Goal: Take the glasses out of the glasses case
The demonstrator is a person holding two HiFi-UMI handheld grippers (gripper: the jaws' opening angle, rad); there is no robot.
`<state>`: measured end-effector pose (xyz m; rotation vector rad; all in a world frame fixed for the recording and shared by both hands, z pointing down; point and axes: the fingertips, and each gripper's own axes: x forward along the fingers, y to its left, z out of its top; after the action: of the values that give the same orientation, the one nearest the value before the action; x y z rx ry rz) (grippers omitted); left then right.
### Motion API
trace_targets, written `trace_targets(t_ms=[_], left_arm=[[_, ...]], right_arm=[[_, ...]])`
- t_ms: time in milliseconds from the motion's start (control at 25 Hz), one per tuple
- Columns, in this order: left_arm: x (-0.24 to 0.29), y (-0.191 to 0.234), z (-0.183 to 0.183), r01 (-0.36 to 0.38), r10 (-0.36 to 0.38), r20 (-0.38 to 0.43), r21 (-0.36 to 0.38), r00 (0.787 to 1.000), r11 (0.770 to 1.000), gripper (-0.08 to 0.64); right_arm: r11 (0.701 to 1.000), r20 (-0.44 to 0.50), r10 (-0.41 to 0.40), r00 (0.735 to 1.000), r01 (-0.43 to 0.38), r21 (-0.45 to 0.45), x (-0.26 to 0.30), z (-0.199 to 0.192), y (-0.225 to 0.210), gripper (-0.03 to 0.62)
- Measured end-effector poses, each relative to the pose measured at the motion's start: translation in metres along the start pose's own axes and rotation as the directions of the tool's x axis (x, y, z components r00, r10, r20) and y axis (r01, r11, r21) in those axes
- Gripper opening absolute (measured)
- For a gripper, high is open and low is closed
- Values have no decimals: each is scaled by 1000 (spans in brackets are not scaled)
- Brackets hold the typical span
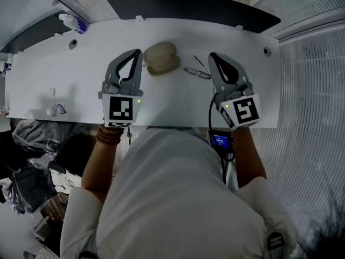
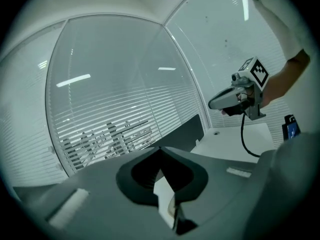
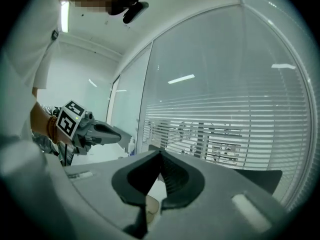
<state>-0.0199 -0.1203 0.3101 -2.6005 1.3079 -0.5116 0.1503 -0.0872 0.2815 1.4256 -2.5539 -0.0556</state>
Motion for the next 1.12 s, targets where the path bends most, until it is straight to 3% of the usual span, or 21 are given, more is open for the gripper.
trace_targets(t_ms=[160,400,640,880,1120], left_arm=[[-7,-4,18,-5,9,41,-95,999,995,3],[-20,-16,42,33,-7,105,-245,994,969,3],[-26,-26,70,64,-20,171,-256,985,964,3],[-33,-32,94,91,-14,228,-329,974,940,3],[-43,-56,121,162,-62,277,-354,959,921,3]], right_arm=[[1000,48,-9,999,9,-1,-5,23,14,2],[998,109,-27,994,22,51,-17,44,27,2],[997,148,-18,989,7,72,-24,64,42,2],[991,172,-2,985,-21,129,-29,80,57,2],[982,208,1,978,-41,187,-37,105,68,2]])
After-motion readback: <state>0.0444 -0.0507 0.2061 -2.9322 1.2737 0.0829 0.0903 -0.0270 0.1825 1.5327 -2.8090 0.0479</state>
